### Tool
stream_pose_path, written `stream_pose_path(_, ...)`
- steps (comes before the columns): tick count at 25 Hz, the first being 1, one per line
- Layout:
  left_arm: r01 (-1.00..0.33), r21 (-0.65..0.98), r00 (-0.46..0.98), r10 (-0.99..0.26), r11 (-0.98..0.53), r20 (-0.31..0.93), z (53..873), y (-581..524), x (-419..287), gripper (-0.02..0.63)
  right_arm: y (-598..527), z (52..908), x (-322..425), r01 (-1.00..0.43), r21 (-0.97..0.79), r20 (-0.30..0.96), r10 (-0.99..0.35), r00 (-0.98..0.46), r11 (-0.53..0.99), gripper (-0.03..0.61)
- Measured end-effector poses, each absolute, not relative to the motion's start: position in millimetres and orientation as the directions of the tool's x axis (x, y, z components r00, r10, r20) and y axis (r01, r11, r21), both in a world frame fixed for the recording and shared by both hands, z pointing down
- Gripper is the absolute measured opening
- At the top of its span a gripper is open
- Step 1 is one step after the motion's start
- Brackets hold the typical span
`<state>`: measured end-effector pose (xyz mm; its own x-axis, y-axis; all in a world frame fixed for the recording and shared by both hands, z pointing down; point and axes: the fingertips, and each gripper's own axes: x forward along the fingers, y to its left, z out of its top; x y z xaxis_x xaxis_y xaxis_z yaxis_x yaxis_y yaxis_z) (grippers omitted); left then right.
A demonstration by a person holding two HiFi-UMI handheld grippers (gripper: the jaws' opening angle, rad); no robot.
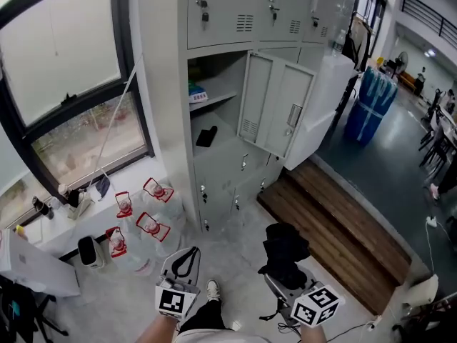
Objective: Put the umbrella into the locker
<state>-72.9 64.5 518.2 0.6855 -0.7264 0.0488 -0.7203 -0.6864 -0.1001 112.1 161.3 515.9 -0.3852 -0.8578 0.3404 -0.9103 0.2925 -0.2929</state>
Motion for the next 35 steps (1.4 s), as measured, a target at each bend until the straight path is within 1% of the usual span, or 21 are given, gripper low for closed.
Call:
stream_pose_path(6, -0.695, -0.091, 0.717, -0.696, -0.713, -0.024, 478.3, -65.5, -55.0, 0.029, 35.7, 487.3, 119.1, -0.916, -0.274, 0.333, -0.865, -0.375, 0.292, 0.235)
stream_pose_path(11, -0.673, -0.075, 0.739, -0.672, -0.736, -0.047, 471.3, -123.1, -33.4, 0.029, -21.6, 473.4, 120.8, -0.916, -0.251, 0.329, -0.862, -0.385, 0.314, 0.236)
stream_pose_path(18, -0.667, -0.051, 0.745, -0.667, -0.743, -0.029, 483.3, -154.3, -4.4, 0.029, -65.9, 475.0, 142.7, -0.916, -0.246, 0.352, -0.851, -0.390, 0.317, 0.236)
stream_pose_path(30, -0.789, -0.122, 0.612, -0.787, -0.602, -0.075, 452.6, -195.8, 12.7, 0.029, -147.9, 455.4, 183.5, -0.862, -0.212, 0.305, -0.807, -0.506, 0.460, 0.236)
stream_pose_path(35, -0.807, -0.117, 0.586, -0.810, -0.579, -0.035, 464.6, -196.6, 19.8, 0.029, -170.8, 449.2, 189.7, -0.845, -0.186, 0.305, -0.788, -0.534, 0.501, 0.236)
